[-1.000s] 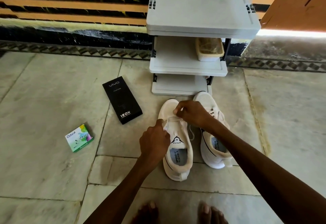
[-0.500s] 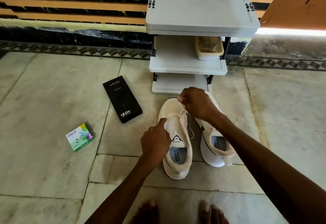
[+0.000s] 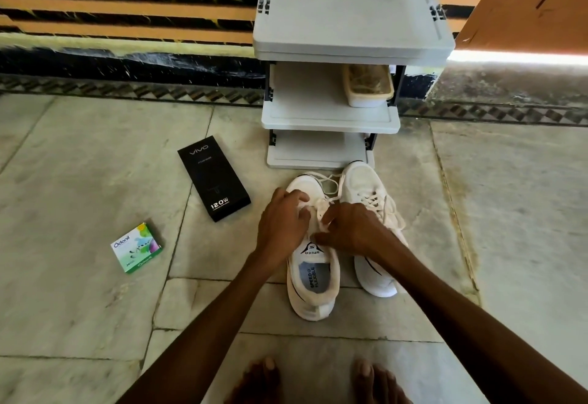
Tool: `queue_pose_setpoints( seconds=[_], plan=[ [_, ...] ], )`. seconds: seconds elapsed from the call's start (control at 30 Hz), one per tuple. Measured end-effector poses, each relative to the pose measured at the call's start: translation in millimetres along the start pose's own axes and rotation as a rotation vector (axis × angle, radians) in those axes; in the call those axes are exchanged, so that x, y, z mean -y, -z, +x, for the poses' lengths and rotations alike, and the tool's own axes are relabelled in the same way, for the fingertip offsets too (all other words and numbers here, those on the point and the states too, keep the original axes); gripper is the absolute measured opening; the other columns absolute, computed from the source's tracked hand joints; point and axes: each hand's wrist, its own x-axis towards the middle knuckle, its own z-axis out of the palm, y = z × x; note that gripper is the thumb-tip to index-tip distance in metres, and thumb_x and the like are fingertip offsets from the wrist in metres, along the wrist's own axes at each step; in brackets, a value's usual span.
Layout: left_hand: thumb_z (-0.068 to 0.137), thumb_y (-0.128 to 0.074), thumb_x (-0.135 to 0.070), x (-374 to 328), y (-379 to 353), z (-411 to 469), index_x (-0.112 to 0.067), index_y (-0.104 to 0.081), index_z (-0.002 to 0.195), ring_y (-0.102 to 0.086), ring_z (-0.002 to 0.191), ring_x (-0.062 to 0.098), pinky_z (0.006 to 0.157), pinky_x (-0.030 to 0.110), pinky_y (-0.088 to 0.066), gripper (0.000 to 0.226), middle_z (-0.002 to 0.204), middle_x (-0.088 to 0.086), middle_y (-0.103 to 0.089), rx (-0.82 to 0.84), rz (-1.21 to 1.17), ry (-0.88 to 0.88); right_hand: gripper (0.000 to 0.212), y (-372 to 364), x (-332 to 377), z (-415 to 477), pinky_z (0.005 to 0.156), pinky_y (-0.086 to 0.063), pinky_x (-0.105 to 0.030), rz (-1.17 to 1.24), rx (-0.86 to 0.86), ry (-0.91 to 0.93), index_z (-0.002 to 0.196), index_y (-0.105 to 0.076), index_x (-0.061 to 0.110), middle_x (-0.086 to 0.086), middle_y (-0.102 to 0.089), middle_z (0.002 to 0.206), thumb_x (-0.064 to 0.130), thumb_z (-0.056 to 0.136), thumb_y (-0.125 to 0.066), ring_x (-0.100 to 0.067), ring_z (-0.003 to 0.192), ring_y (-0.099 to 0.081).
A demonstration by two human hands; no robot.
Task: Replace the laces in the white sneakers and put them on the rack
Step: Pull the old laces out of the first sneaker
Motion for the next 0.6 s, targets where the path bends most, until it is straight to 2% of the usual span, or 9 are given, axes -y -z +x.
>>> queue_pose_setpoints(
  seconds=[0.1, 0.2, 0.3, 0.43, 0.47, 0.53, 0.6],
  plan=[
    [0.090, -0.065, -0.028, -1, -2, 20, -0.022, -0.067, 0.109, -0.060, 0.099, 0.019, 0.081, 0.032, -0.049, 0.020, 0.115, 0.001, -0.056, 0.072, 0.058, -0.059, 0.043, -14, 1, -10, 0.075, -0.048, -0.030, -0.011, -0.118, -0.004, 0.117, -0.062, 0.014, -0.006, -0.067, 0.107, 0.035, 0.080, -0.071, -0.026, 0.095, -0.063],
    [0.088, -0.068, -0.028, -2, -7, 30, -0.021, -0.069, 0.098, -0.060, 0.095, 0.019, 0.081, 0.035, -0.051, 0.012, 0.111, 0.001, -0.058, 0.073, 0.098, -0.126, 0.033, -22, 2, -12, 0.067, -0.042, -0.030, 0.000, -0.190, -0.003, 0.109, -0.061, 0.012, -0.008, -0.067, 0.099, 0.025, 0.079, -0.065, -0.028, 0.087, -0.063],
    [0.089, -0.065, -0.021, -5, -9, 36, -0.019, -0.068, 0.090, -0.058, 0.094, 0.017, 0.079, 0.029, -0.046, 0.004, 0.105, -0.002, -0.055, 0.103, 0.078, -0.152, 0.030, -27, 1, -11, 0.065, -0.037, -0.030, 0.025, -0.247, 0.012, 0.109, -0.057, 0.011, -0.010, -0.065, 0.099, 0.023, 0.081, -0.063, -0.030, 0.085, -0.062],
    [0.093, -0.056, -0.012, -5, -10, 38, -0.017, -0.059, 0.083, -0.052, 0.095, 0.018, 0.083, 0.030, -0.041, 0.011, 0.107, -0.002, -0.046, 0.250, -0.007, -0.097, 0.029, -43, 2, -12, 0.068, -0.039, -0.031, 0.051, -0.337, 0.007, 0.116, -0.050, 0.008, -0.012, -0.060, 0.110, 0.026, 0.094, -0.054, -0.030, 0.092, -0.061],
    [0.094, -0.053, -0.008, -6, -8, 37, -0.018, -0.055, 0.079, -0.050, 0.093, 0.017, 0.083, 0.030, -0.041, 0.017, 0.104, 0.000, -0.046, 0.291, -0.087, -0.050, 0.028, -47, 2, -14, 0.070, -0.041, -0.033, 0.087, -0.356, 0.009, 0.118, -0.047, 0.008, -0.013, -0.057, 0.113, 0.024, 0.096, -0.051, -0.031, 0.094, -0.059],
    [0.093, -0.044, 0.004, -8, -2, 33, -0.018, -0.045, 0.074, -0.046, 0.084, 0.014, 0.072, 0.023, -0.040, 0.029, 0.091, 0.001, -0.047, 0.356, -0.380, 0.088, 0.026, -55, 3, -17, 0.074, -0.044, -0.037, 0.137, -0.392, 0.011, 0.119, -0.043, 0.007, -0.015, -0.054, 0.118, 0.018, 0.096, -0.047, -0.034, 0.097, -0.057],
    [0.093, -0.038, 0.009, -10, 4, 31, -0.018, -0.041, 0.074, -0.047, 0.078, 0.009, 0.062, 0.015, -0.039, 0.033, 0.086, 0.001, -0.049, 0.344, -0.622, 0.211, 0.029, -59, 3, -17, 0.072, -0.043, -0.037, 0.117, -0.405, 0.009, 0.120, -0.042, 0.006, -0.016, -0.052, 0.118, 0.013, 0.092, -0.047, -0.036, 0.096, -0.056]
  ],
)
